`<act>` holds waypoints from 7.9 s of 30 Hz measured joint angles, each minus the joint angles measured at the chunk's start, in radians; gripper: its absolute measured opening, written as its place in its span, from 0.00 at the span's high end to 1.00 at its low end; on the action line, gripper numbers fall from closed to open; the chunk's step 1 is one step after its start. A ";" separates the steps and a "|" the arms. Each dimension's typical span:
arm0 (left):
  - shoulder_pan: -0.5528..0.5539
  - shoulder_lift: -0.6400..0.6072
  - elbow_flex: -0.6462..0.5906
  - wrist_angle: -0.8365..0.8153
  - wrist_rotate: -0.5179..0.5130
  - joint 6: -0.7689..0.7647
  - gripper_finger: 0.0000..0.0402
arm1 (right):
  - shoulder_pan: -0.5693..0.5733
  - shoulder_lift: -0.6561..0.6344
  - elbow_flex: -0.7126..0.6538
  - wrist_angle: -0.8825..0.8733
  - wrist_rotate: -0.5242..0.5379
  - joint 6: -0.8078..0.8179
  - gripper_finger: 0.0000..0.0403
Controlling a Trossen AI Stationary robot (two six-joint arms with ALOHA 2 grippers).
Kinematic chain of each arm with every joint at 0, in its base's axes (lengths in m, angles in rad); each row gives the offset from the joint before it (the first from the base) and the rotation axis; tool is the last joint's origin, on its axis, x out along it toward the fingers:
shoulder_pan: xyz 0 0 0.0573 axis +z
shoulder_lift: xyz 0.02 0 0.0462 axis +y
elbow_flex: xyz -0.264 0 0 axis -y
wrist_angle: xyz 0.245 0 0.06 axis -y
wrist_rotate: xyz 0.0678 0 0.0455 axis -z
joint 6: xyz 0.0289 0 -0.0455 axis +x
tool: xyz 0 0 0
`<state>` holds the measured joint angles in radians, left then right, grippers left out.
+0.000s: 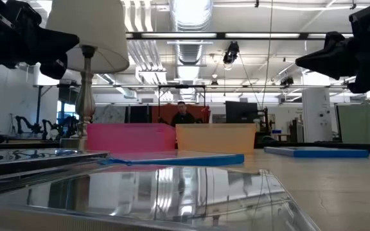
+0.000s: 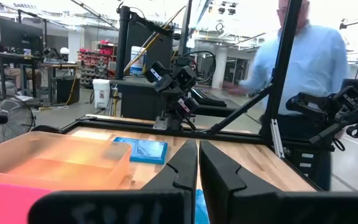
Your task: Pick & place jewel cases by type
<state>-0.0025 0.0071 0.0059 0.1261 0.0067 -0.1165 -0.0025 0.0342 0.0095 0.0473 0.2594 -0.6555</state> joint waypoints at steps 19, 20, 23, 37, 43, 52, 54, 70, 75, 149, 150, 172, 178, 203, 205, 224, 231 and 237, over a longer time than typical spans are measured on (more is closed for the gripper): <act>0.000 0.000 0.000 0.000 0.000 0.000 1.00 | 0.000 0.000 0.000 0.004 -0.002 -0.004 0.93; 0.000 0.000 0.000 0.000 0.000 0.000 1.00 | 0.000 0.001 -0.001 0.021 -0.022 -0.006 0.93; 0.000 0.000 0.000 0.000 0.000 0.000 1.00 | 0.005 0.003 -0.001 0.072 -0.245 0.401 0.93; 0.000 0.000 0.000 -0.003 0.000 0.000 1.00 | 0.013 0.340 0.159 0.444 -0.119 1.731 0.93; 0.000 0.003 0.000 -0.006 0.000 0.000 1.00 | 0.012 0.549 0.376 0.224 0.036 1.576 0.93; 0.000 0.005 0.000 -0.008 -0.001 0.000 1.00 | 0.032 0.944 0.764 -1.135 0.009 2.158 0.93; 0.000 0.004 0.000 0.014 -0.007 -0.002 1.00 | 0.025 0.979 0.770 -1.161 -0.042 2.183 0.91; -0.003 0.211 0.070 0.310 -0.345 -0.941 1.00 | -0.069 0.806 0.587 -1.094 -0.129 2.292 0.38; -0.005 0.521 0.264 0.436 -0.240 -0.849 1.00 | -0.102 0.778 0.551 -1.049 -0.122 2.219 0.33; 0.136 2.451 1.890 -0.202 0.321 -0.764 0.85 | -0.114 0.948 0.295 -0.634 -0.076 2.308 0.45; 0.133 2.451 1.890 -0.205 0.321 -0.758 0.85 | -0.109 0.948 0.297 -0.654 -0.083 2.307 0.45; 0.103 2.450 1.889 -0.225 0.324 -0.670 0.85 | -0.103 0.965 0.251 -0.225 -0.101 2.070 0.45; 0.092 2.447 1.888 -0.236 0.315 -0.669 0.85 | -0.092 0.877 0.258 -0.226 -0.027 2.025 0.45; 0.046 2.418 1.921 -0.180 0.337 -0.599 0.85 | -0.076 0.904 0.298 -0.140 0.052 2.004 0.45; 0.040 2.418 1.920 -0.188 0.330 -0.581 0.85 | -0.076 0.906 0.299 -0.101 0.056 1.980 0.45; -0.019 2.278 1.908 -0.730 -0.161 -0.331 0.85 | -0.080 0.861 0.445 -0.585 0.162 1.995 0.45; 0.063 2.301 1.838 -0.729 -0.122 -0.741 0.85 | -0.080 0.884 0.443 -0.585 0.162 2.092 0.45; 0.074 2.286 1.809 -0.599 -0.185 -0.790 0.85 | -0.079 0.942 0.441 -0.572 0.139 2.090 0.45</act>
<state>0.0711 2.2933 1.8152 -0.4732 -0.1788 -0.9062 -0.0815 0.9761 0.4507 -0.5244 0.3979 1.4344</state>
